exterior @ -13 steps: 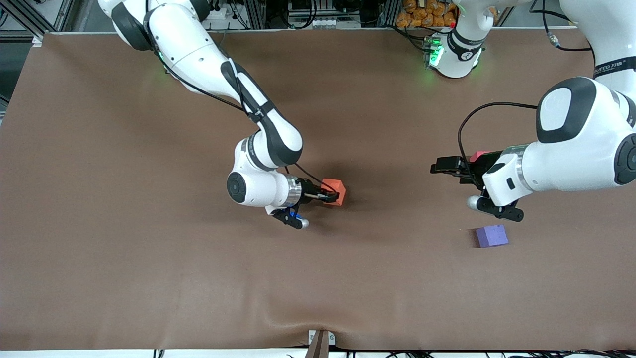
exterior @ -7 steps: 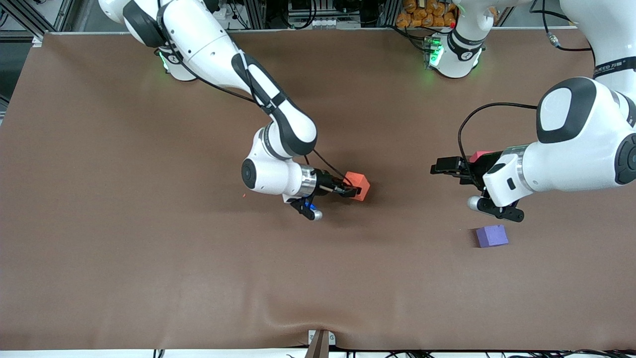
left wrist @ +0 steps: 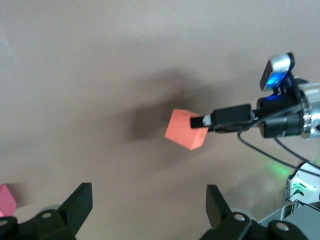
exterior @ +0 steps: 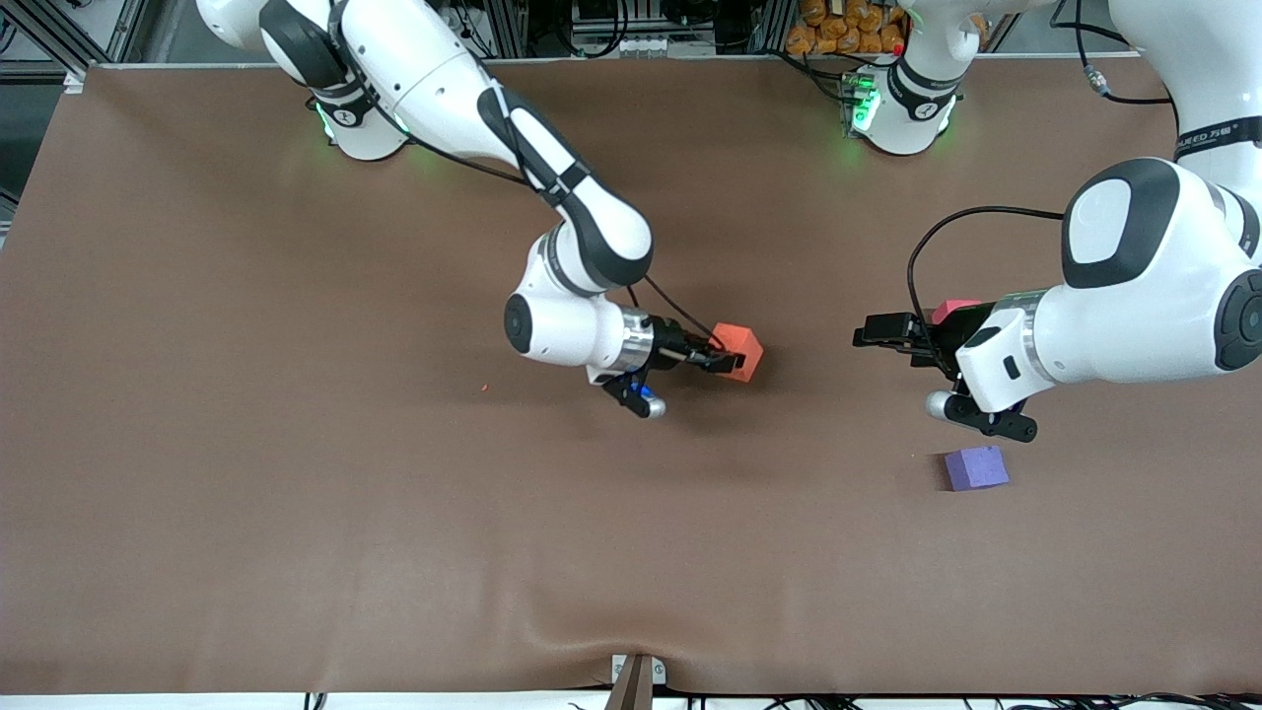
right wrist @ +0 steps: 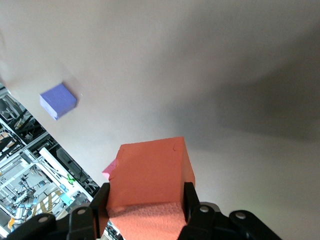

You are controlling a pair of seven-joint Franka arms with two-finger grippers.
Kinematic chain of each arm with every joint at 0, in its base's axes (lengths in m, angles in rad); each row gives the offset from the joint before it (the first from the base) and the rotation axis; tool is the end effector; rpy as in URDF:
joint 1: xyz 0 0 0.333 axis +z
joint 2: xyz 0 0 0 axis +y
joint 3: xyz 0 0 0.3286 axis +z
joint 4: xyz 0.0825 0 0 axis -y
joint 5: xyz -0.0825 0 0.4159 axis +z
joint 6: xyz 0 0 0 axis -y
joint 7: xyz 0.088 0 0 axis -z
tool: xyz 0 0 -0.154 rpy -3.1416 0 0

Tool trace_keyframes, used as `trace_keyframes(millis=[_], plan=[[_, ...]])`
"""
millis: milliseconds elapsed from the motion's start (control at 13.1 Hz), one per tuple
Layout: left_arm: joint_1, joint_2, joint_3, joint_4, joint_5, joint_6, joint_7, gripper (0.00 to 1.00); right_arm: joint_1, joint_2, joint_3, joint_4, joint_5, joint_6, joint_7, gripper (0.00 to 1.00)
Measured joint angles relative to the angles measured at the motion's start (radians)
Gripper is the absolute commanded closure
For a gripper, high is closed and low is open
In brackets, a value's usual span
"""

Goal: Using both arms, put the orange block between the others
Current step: 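Move the held orange cube toward the left gripper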

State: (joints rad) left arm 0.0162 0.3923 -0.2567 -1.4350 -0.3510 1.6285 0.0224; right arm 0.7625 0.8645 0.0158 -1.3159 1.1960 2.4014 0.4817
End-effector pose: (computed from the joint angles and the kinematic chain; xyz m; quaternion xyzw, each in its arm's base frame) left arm 0.6563 -0.1907 0.4323 0.9662 -0.0966 -0.1146 0.2097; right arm 0.5647 0.6033 0.2028 -0.8641 0.2491 0.1793 0.3989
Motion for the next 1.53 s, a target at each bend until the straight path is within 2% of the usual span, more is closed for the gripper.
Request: trace_keyframes(millis=[306, 840, 1528], plan=[[0.000, 0.000, 0.000, 0.000, 0.000, 0.000, 0.000, 0.00, 0.069, 0.046, 0.000, -0.002, 0.005, 0.096, 0.002, 0.37], [0.000, 0.000, 0.000, 0.000, 0.000, 0.000, 0.000, 0.00, 0.114, 0.074, -0.001, 0.004, 0.023, 0.107, 0.002, 0.37], [-0.002, 0.007, -0.001, 0.001, 0.000, 0.017, 0.000, 0.00, 0.129, 0.162, -0.006, 0.111, 0.037, 0.154, 0.002, 0.37]])
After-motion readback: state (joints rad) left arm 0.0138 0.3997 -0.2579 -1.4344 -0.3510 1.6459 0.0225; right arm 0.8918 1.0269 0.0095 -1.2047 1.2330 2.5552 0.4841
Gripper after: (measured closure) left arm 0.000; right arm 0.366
